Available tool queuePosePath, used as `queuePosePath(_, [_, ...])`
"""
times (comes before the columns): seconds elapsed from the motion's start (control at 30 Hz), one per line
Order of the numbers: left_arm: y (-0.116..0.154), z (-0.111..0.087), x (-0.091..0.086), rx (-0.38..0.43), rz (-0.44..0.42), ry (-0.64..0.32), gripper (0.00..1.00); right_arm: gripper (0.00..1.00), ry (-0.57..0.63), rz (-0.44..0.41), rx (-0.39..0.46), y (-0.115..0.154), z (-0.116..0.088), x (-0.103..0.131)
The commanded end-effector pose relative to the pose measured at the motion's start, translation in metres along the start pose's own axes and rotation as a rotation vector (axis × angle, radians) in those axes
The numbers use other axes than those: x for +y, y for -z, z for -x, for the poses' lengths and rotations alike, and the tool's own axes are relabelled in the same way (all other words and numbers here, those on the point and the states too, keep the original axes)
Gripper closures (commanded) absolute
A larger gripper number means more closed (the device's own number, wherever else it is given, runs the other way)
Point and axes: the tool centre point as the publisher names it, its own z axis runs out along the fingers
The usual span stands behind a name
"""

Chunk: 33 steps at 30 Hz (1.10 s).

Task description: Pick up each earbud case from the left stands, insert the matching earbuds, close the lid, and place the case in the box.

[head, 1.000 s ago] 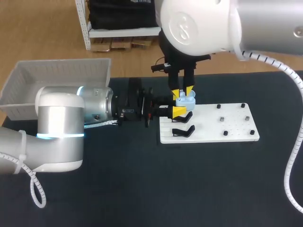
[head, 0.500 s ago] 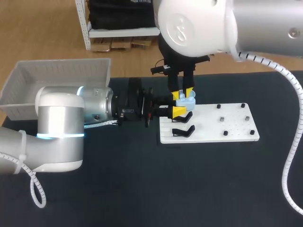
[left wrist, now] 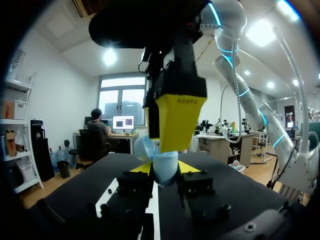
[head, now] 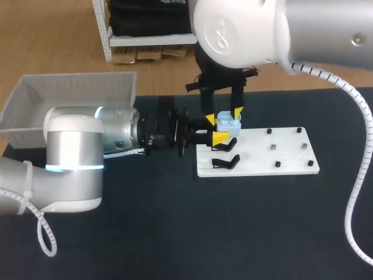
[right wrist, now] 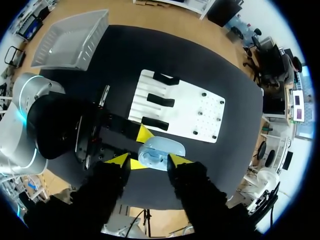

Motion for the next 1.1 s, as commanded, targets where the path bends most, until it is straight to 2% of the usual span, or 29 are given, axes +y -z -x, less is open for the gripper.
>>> queuePosePath(0.03, [0.000,0.000,0.000,-0.004,0.003,-0.003,1.00,0.15,-0.001,0.017,-0.009,0.007,-0.005,-0.004])
queuePosePath(0.2, [0.000,0.000,0.000,-0.004,0.003,-0.003,1.00,0.10,-0.049,0.068,-0.046,0.021,-0.002,-0.017])
queuePosePath(0.33, [0.000,0.000,0.000,-0.004,0.003,-0.003,1.00,0.00,-0.138,0.074,-0.072,0.024,0.010,-0.034])
queuePosePath(0.53, [0.000,0.000,0.000,-0.004,0.003,-0.003,1.00,0.00,-0.295,0.083,-0.093,0.015,0.034,-0.062])
queuePosePath(0.67, [0.000,0.000,0.000,-0.004,0.003,-0.003,1.00,0.00,-0.352,0.087,-0.078,0.001,0.041,-0.077])
queuePosePath(0.9, [0.000,0.000,0.000,-0.004,0.003,-0.003,1.00,0.00,-0.367,0.088,-0.034,-0.017,0.034,-0.080])
queuePosePath(1.1, [0.000,0.000,0.000,-0.004,0.003,-0.003,1.00,0.00,-0.351,0.096,-0.008,-0.015,0.019,-0.073])
